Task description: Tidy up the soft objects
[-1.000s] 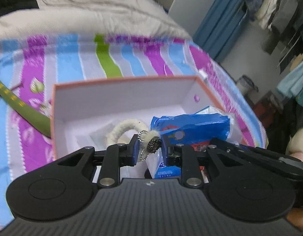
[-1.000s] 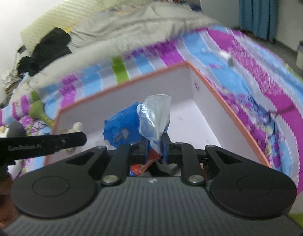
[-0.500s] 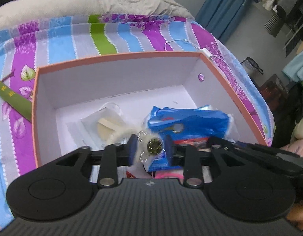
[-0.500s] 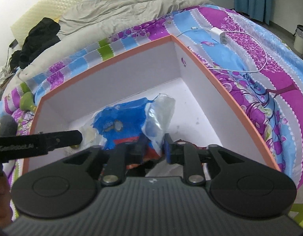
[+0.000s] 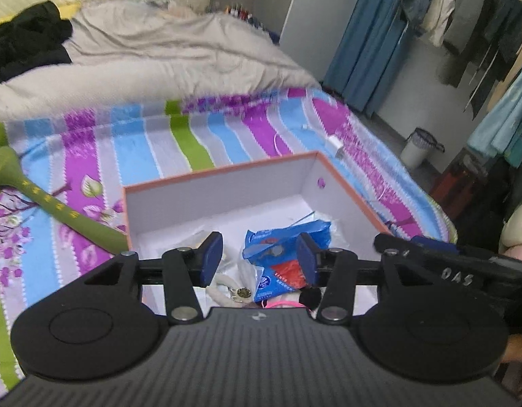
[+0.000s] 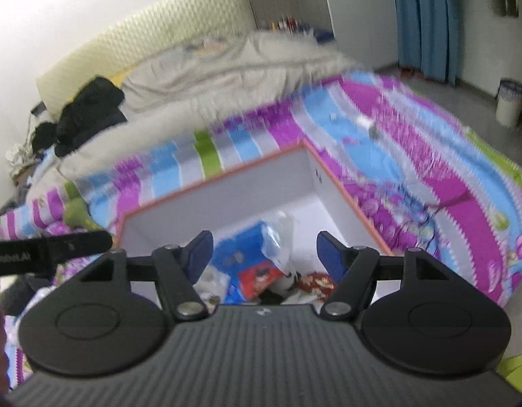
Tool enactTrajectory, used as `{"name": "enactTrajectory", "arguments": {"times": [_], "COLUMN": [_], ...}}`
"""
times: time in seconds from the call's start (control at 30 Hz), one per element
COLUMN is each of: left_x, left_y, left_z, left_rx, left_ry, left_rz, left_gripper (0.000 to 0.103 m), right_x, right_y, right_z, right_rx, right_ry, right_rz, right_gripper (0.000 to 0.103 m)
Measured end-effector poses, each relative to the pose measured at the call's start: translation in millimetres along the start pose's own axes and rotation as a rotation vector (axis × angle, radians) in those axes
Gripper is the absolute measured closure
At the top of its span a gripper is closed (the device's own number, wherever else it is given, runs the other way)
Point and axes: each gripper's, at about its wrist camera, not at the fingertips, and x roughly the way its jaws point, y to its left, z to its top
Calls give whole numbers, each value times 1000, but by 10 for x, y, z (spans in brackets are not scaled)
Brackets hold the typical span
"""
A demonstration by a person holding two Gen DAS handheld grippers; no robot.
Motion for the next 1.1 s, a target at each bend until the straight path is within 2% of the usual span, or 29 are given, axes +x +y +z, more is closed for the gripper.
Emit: {"name": "enactTrajectory", "arguments": {"times": [0.13,0.3,0.57,0.93,1.1], "left_x": [-455,-1001,-1671,-1985,-1931], "left_y": [-11,-13,-1,92,113], "left_z": [-41,-189,-669,-1208,-1343], "left_rx": [9,19,49,52,51], "left_ry": [-59,-115,-157,-156,-137], "left_rz": [-6,-15,-24,-3,-9], "left_gripper": [49,49,49,49,49], "right_x": [-428,-984,-1511,-1648,-1640], "right_y": [182,415,645,815,823], "right_z": [55,-41,-429,-906,-1047], "right_rx": [-30,-65,-76,-81,-69], "right_ry": [-79,-157,-183,-152,-149], "right_rz": [15,30,45,50,40], "right_gripper": [33,33,33,33,33]}}
